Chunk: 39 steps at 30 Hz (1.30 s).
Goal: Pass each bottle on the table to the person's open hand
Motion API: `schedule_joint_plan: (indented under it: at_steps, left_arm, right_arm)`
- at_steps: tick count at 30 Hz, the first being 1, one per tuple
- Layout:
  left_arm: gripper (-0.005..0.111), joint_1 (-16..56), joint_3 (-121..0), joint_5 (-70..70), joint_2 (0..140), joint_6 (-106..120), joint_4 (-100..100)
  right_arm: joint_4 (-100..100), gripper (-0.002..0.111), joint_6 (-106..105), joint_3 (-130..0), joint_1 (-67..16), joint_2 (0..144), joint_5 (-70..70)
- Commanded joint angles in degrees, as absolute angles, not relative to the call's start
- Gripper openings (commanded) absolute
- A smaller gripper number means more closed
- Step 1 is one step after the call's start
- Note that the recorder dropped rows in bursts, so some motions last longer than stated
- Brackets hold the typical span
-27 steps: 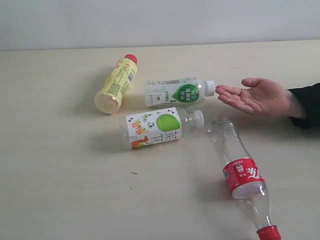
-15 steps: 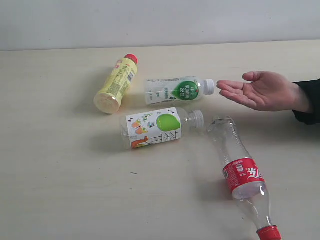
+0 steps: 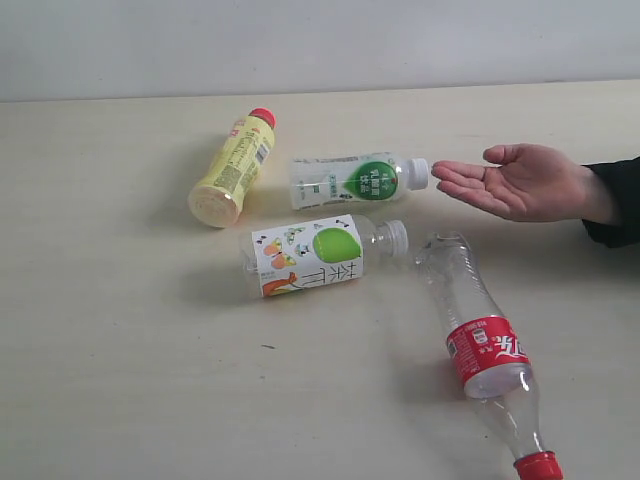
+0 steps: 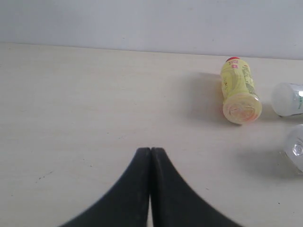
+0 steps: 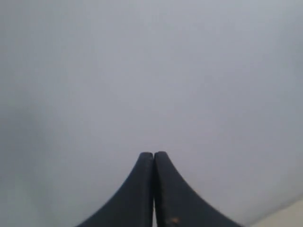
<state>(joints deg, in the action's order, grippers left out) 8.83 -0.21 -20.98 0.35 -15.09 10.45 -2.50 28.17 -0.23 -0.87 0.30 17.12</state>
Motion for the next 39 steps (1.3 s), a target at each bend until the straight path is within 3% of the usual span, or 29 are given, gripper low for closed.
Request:
schedule_joint_plan:
  at_steps: [1, 7, 15, 19, 26, 32, 35, 39]
  left_arm:
    - [0.002, 9.10, 0.00, -20.71, 0.00, -15.00, 10.43]
    - [0.002, 9.10, 0.00, -20.71, 0.00, -15.00, 10.43]
    - [0.002, 9.10, 0.00, -20.71, 0.00, -15.00, 10.43]
    - [0.002, 9.10, 0.00, -20.71, 0.00, -15.00, 10.43]
    - [0.002, 9.10, 0.00, -20.71, 0.00, -15.00, 10.43]
    - [0.002, 9.10, 0.00, -20.71, 0.00, -15.00, 10.43]
    - [0.002, 9.10, 0.00, -20.71, 0.00, -15.00, 10.43]
    - [0.002, 9.10, 0.00, -20.71, 0.00, -15.00, 10.43]
  right_arm:
    - [-8.03, 0.000, 30.95, -3.72, -0.54, 0.03, 23.07]
    - [-8.18, 0.000, 19.27, -24.03, -0.54, 18.45, 6.21]
    - [-6.44, 0.000, 5.19, -57.37, -0.67, 53.93, -48.67]
    - [-10.44, 0.000, 1.14, -65.28, -2.44, 66.84, -66.13]
    - [-5.98, 0.000, 2.18, -61.90, -14.44, 75.75, -69.00]
    - [-5.28, 0.002, 2.98, -59.13, -21.53, 79.18, -62.59]
    - [-5.78, 0.011, 1.16, -59.13, -22.67, 81.62, -62.59]
    - [-6.84, 0.035, 1.04, -59.13, -22.67, 86.17, -62.93]
